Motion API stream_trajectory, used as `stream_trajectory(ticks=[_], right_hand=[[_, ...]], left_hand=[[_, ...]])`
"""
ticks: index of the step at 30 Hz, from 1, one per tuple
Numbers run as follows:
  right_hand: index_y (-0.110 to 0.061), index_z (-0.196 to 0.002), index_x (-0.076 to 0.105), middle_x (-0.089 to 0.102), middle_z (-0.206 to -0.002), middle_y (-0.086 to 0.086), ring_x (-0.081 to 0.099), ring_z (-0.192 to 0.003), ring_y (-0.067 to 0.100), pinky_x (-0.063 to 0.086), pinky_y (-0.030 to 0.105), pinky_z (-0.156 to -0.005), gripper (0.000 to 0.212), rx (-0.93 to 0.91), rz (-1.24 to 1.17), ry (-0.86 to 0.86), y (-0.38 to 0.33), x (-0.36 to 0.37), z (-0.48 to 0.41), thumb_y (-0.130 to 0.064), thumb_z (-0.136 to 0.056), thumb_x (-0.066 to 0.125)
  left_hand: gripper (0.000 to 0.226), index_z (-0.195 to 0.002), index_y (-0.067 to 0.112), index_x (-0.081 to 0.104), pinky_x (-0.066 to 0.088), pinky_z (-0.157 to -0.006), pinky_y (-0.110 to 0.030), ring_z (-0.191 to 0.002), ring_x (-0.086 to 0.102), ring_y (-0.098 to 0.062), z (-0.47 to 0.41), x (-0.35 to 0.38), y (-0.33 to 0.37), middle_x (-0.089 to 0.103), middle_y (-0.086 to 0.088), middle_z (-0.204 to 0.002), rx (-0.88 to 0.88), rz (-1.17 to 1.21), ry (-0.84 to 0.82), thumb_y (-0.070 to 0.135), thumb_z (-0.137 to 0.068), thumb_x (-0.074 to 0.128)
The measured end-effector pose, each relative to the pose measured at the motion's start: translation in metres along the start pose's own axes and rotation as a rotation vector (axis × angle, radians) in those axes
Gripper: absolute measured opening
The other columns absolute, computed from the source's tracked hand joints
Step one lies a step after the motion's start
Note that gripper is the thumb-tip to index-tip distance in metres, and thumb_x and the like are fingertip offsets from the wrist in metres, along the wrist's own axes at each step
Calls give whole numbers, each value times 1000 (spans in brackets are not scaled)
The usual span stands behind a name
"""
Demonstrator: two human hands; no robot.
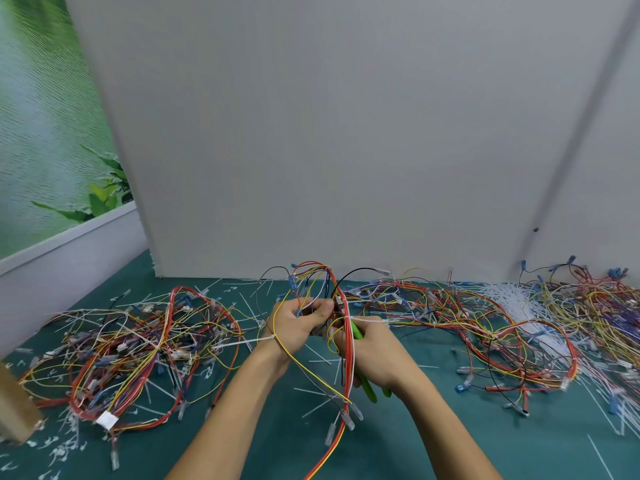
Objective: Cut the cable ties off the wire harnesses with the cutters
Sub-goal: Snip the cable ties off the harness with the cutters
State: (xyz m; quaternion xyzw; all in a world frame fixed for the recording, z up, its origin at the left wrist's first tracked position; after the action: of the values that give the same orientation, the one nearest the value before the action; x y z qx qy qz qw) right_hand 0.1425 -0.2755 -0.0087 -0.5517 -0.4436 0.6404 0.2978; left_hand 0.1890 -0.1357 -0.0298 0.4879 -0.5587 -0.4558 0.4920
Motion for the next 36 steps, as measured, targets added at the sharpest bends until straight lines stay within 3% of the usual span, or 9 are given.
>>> stream_trajectory(ticks=[3, 7, 10, 15, 19, 21, 25, 28, 36], right_hand=[[1, -87, 62, 57, -63, 9, 59, -49, 21, 55, 30, -46, 21, 4, -1, -15, 0, 0, 1, -19, -95, 57], [-7, -78, 61, 62, -65, 7, 61, -49, 11, 52, 21, -47, 18, -2, 36, -27, 0, -1, 0, -17, -93, 58], [-9, -78, 59, 61, -70, 11, 64, -56, 15, 52, 19, -50, 15, 0, 14, -43, 0, 1, -1, -11, -92, 57], [-12, -74, 56, 58, -66, 7, 59, -55, 13, 50, 17, -50, 18, -7, 16, -46, 0, 2, -2, -11, -92, 58], [-9, -72, 57, 54, -52, -7, 53, -43, 7, 45, 17, -44, 26, -17, 59, -2, 3, -1, -3, -16, -97, 59], [-5, -80, 61, 54, -54, -5, 54, -45, 11, 48, 21, -45, 22, -14, 72, 9, 5, -3, -3, -20, -97, 60], [-12, -74, 59, 53, -57, -1, 53, -45, 10, 47, 20, -45, 21, -23, 45, 9, 3, -3, -3, -18, -95, 61], [2, -84, 61, 56, -66, 8, 54, -49, 9, 48, 18, -48, 21, -23, 12, -2, 3, 0, -3, -16, -96, 60], [6, -98, 63, 60, -72, 11, 58, -58, 15, 53, 25, -54, 25, -22, 34, -27, 3, 2, -4, -18, -95, 59]], left_hand=[[6, -77, 23, 81, 61, -77, -33, -87, 74, -19, 0, -1, 2, 79, 0, -95, 36, -7, 23, 22, -82, 79], [11, -76, 18, 79, 60, -80, -34, -95, 74, -17, 0, 1, 6, 77, 9, -110, 92, -53, -2, 20, -87, 76], [13, -80, 12, 78, 60, -76, -32, -95, 74, -17, 1, -1, 9, 76, 11, -112, 130, -83, 17, 24, -84, 78], [12, -78, 16, 78, 56, -68, -24, -89, 74, -16, 2, 0, 13, 76, 8, -110, 161, -101, 20, 28, -81, 79], [14, -78, 8, 75, 61, -74, -31, -90, 75, -18, 2, 0, 14, 75, 11, -112, 169, -128, 22, 19, -87, 77], [12, -78, 10, 76, 61, -77, -29, -89, 75, -16, 3, 0, 17, 76, 12, -109, 179, -141, 23, 17, -87, 77], [6, -90, 10, 78, 59, -70, -24, -82, 75, -13, 5, -1, 17, 79, 2, -95, 154, -126, 42, 15, -87, 76], [15, -98, 1, 76, 58, -66, -24, -79, 74, -14, 5, -2, 16, 79, -5, -93, 129, -104, 53, 12, -88, 75], [11, -95, 5, 77, 56, -63, -20, -74, 73, -10, 3, -2, 11, 79, -2, -86, 98, -85, 46, 13, -88, 76]])
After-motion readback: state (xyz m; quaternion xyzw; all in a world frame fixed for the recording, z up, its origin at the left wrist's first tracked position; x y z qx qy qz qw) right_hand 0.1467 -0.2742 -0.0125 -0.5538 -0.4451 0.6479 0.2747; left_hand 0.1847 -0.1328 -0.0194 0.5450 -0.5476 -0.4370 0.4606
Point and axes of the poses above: each hand's wrist, its own z-axis away from the middle knuckle, its own x-axis out of the palm, y = z × x, the point moved 8 cm from there along -z, towards the middle knuckle
